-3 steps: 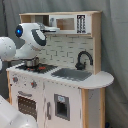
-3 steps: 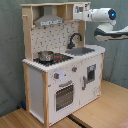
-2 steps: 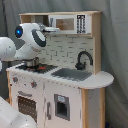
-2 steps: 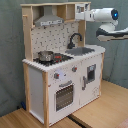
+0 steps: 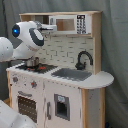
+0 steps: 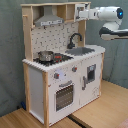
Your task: Play with the kitchen
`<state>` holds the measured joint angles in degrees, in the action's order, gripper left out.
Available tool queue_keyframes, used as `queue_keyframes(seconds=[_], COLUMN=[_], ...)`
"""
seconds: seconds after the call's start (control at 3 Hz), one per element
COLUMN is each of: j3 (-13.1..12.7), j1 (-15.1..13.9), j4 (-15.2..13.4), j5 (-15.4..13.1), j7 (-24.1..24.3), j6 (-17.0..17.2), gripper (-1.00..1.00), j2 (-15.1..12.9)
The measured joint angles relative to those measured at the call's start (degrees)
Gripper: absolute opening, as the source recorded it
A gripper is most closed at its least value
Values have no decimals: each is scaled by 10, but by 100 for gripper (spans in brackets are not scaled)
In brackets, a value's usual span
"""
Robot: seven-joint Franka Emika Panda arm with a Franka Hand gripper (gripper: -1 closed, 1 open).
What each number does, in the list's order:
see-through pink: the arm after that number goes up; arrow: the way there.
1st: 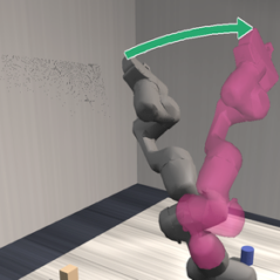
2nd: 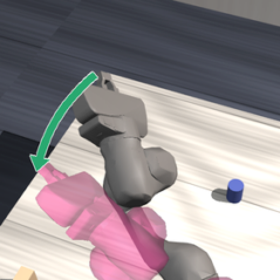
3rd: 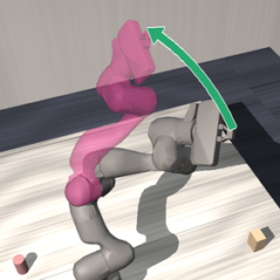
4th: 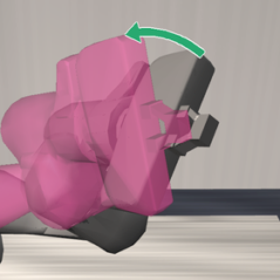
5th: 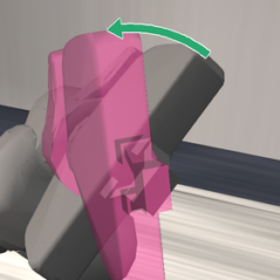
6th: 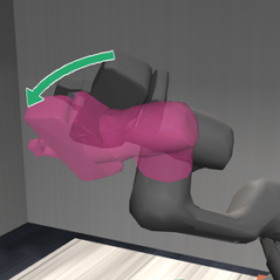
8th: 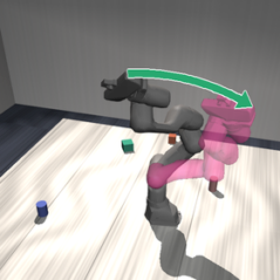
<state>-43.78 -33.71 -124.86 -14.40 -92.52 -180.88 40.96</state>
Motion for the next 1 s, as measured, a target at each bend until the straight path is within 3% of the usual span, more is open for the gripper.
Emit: queue_keyframes(seconds=[0.33,0.67,1.0], j3=[1,6,30], j1=[2,7,2], j4=[0,-4,7], j5=[0,0,0], j7=[0,0,6], j6=[0,1,-19], gripper=[100,100,100], j2=[4,26,76])
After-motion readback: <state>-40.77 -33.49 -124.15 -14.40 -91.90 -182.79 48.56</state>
